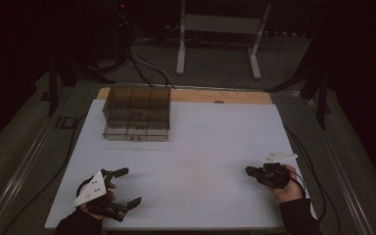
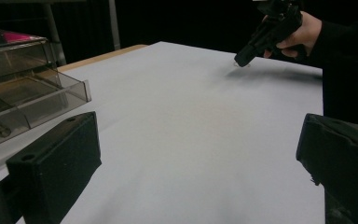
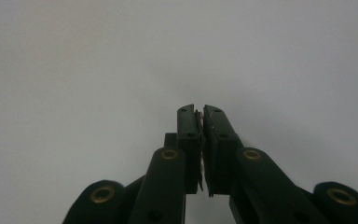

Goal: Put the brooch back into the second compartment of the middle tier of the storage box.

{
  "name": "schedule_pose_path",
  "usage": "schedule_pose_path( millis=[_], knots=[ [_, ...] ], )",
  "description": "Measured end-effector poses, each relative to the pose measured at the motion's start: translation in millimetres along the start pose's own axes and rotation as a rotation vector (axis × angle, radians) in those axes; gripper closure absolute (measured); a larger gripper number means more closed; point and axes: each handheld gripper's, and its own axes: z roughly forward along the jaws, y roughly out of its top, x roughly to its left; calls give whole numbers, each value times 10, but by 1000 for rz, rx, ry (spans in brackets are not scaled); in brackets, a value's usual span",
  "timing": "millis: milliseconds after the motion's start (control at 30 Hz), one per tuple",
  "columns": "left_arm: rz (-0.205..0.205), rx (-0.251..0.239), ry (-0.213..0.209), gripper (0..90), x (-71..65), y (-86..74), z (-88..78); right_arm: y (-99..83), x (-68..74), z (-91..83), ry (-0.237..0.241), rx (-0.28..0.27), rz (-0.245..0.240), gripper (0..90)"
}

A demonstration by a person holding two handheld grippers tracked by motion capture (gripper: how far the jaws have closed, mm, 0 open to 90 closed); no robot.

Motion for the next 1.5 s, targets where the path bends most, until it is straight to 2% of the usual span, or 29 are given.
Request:
schedule_pose_path(
  millis=[833, 1500],
  knots=[
    [-1, 0, -5, 4, -9, 0, 8, 274, 148, 126, 58, -9, -57, 859],
    [-6, -4, -1, 4, -4, 1, 1, 592, 319, 308, 118, -9, -119, 859]
  ],
)
